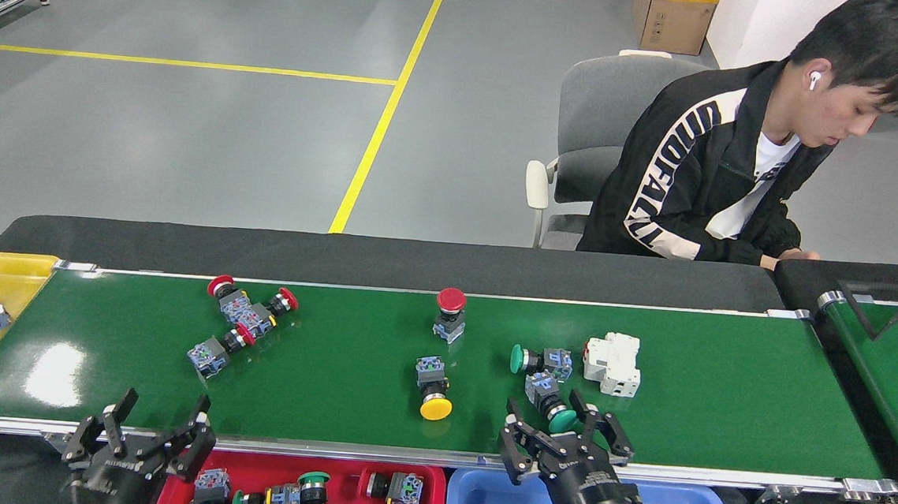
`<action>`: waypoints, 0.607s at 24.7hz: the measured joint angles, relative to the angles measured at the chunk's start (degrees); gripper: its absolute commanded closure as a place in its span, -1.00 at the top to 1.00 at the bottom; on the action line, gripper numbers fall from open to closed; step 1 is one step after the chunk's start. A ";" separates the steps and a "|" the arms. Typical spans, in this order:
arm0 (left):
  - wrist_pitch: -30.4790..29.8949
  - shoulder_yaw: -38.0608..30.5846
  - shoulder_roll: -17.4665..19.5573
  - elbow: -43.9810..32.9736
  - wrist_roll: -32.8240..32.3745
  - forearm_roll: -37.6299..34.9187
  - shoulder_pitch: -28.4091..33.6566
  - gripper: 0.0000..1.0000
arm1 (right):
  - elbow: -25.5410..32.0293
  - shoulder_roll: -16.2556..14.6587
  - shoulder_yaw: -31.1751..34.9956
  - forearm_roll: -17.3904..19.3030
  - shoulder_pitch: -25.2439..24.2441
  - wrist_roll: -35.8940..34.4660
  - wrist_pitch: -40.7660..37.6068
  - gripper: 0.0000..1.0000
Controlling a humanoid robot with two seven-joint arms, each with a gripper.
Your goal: Pick switch part from conveyor to tray
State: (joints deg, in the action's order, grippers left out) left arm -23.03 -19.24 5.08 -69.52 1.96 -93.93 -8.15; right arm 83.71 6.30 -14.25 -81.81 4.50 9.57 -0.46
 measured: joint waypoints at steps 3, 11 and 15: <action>0.89 2.30 1.29 5.47 0.77 0.00 -4.38 1.00 | -0.73 -0.01 -0.62 0.17 0.01 -0.44 -0.27 -0.65; 1.43 6.13 4.91 16.10 1.65 -0.06 -10.81 -0.28 | 5.87 -0.75 -0.73 4.98 -4.05 -0.75 -10.56 -0.67; 1.24 6.40 6.11 17.55 2.75 0.55 -11.16 -0.86 | 10.82 -0.68 -2.00 6.71 -9.94 -0.48 -23.81 0.50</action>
State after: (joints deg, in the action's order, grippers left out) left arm -21.79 -12.84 11.19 -51.97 4.71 -93.38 -19.31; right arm 94.53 5.63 -16.26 -75.10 -5.44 9.09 -24.28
